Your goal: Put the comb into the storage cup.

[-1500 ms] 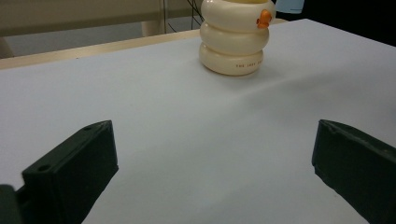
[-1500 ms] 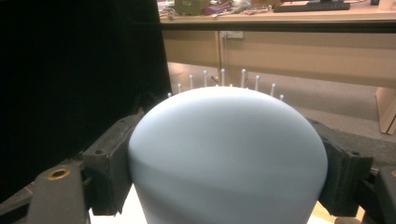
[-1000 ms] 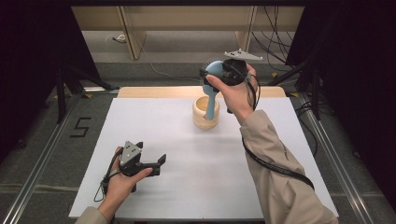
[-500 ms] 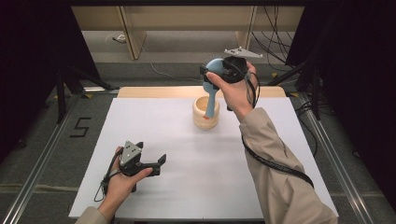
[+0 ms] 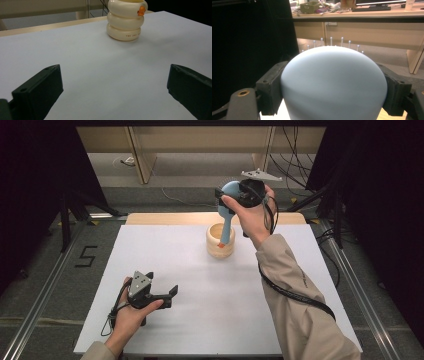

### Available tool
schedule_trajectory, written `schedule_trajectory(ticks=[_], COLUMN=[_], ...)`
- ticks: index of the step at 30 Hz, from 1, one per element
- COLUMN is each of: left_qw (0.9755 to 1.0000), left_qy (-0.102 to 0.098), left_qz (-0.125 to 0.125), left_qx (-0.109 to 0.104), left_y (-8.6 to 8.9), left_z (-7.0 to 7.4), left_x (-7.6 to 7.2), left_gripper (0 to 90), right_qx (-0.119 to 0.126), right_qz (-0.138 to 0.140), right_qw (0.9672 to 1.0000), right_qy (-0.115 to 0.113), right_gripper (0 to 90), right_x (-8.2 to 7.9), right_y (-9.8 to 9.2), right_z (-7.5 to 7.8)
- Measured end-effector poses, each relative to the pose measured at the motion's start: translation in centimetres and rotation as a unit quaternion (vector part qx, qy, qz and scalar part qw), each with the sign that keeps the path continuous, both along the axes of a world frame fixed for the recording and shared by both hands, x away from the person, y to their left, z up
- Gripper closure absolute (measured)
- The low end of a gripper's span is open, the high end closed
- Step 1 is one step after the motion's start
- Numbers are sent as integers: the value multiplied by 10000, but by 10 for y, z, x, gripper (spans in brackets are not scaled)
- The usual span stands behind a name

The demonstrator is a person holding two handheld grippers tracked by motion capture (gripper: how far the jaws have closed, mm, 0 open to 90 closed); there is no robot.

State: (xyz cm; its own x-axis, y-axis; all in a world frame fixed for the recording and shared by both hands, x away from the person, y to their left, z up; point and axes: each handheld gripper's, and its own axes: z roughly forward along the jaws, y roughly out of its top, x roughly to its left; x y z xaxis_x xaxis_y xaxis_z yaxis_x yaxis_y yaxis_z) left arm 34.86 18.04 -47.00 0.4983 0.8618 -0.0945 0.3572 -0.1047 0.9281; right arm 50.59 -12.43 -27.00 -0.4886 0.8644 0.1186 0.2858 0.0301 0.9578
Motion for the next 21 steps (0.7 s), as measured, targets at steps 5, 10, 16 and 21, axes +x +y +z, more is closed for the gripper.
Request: schedule_trajectory(ticks=[5,10,16,21], left_qw=[10000,10000,10000,10000], left_qy=[1,1,1,5], left_qz=[-3,0,-9,-7], left_qx=[3,-2,0,-1], left_y=[0,0,-1,-1], left_z=[0,0,0,-1], left_x=[0,0,0,0], left_gripper=[0,0,0,0], right_qx=[27,51,78,94], right_qz=[-29,-49,-90,-114], right_qw=[10000,10000,9999,9998], right_qy=[20,-16,-83,-121], right_gripper=[210,210,210,210], right_x=[1,2,4,6], right_y=[0,0,1,1], right_z=[-1,-1,1,2])
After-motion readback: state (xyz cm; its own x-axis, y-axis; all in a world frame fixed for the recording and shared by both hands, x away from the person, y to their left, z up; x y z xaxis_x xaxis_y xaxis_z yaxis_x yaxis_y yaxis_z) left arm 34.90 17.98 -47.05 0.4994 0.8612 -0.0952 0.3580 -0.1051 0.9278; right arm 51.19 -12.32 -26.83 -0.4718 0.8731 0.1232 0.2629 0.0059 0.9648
